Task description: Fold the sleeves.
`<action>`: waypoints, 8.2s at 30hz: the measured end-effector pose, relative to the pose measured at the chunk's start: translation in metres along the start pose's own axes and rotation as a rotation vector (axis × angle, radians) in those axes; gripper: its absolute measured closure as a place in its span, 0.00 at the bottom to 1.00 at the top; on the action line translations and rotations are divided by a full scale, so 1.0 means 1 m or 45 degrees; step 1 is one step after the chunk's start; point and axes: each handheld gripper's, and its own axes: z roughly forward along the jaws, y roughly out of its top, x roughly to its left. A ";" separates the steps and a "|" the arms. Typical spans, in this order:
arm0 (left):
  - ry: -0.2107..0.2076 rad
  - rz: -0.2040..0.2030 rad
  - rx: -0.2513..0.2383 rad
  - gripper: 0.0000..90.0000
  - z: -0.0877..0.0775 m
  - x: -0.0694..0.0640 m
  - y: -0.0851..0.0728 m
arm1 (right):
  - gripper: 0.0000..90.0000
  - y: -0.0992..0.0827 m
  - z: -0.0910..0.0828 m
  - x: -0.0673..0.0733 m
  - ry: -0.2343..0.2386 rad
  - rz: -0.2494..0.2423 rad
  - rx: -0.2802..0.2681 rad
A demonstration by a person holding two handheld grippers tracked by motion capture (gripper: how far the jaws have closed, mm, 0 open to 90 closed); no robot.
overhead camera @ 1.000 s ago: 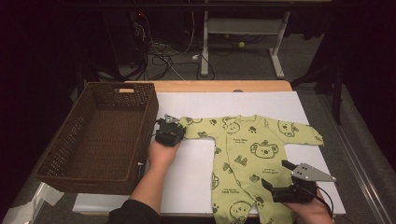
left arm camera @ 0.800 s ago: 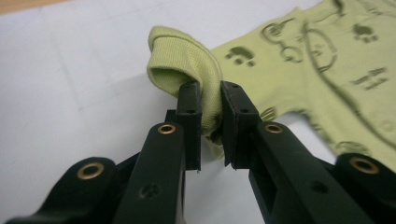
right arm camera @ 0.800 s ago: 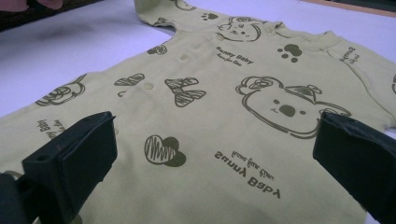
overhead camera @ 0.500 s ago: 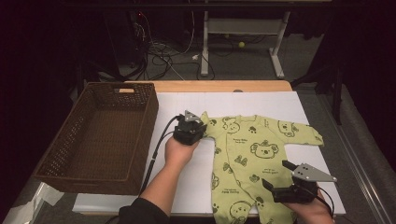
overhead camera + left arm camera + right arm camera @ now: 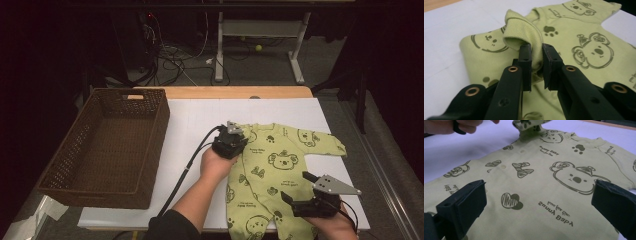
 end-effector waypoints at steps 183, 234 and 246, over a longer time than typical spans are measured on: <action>-0.099 -0.044 -0.040 0.00 -0.117 -0.008 -0.140 | 0.87 0.015 0.026 -0.167 -0.584 0.363 0.162; -0.181 -0.029 -0.098 0.00 -0.122 -0.013 -0.141 | 0.87 0.068 0.064 -0.067 -0.346 0.066 0.023; -0.193 -0.033 -0.093 0.00 -0.121 -0.013 -0.142 | 0.87 0.083 0.090 -0.045 -0.286 0.018 0.036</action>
